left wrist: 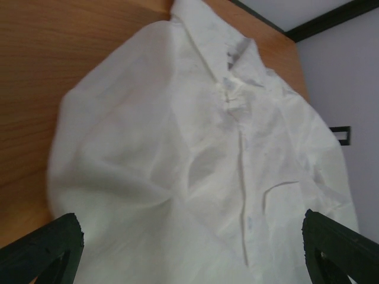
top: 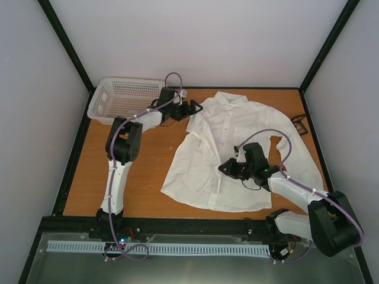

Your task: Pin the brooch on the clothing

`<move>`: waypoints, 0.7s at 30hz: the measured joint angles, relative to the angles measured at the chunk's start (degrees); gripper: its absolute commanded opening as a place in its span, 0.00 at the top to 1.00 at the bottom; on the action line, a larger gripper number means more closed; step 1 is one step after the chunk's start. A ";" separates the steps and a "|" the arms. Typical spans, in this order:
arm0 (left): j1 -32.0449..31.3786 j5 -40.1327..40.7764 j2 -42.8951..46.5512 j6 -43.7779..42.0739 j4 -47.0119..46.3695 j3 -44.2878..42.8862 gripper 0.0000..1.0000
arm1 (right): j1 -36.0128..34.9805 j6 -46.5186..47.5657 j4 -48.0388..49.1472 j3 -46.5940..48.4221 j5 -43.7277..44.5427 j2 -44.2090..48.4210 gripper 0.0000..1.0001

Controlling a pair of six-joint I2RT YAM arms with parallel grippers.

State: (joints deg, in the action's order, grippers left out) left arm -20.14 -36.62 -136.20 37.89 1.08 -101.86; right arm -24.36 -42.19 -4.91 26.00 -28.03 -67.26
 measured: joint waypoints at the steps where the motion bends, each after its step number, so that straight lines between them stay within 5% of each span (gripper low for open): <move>1: 0.04 0.92 0.72 -0.20 0.22 1.01 0.00 | 0.00 -0.02 0.00 0.00 -0.07 0.07 0.90; 10: 1.18 4.52 2.25 -0.07 1.29 3.78 0.00 | 0.00 -0.02 -0.07 0.00 -0.83 0.76 0.90; 21: 0.94 -1.20 -5.90 2.14 4.17 -7.19 0.02 | 0.00 -0.28 -1.31 0.07 -1.33 3.52 0.90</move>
State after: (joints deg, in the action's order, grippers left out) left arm -19.20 -37.82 -142.10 40.03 5.26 -109.06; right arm -24.36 -42.48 -6.22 26.06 -29.36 -63.75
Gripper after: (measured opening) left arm 0.997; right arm 0.101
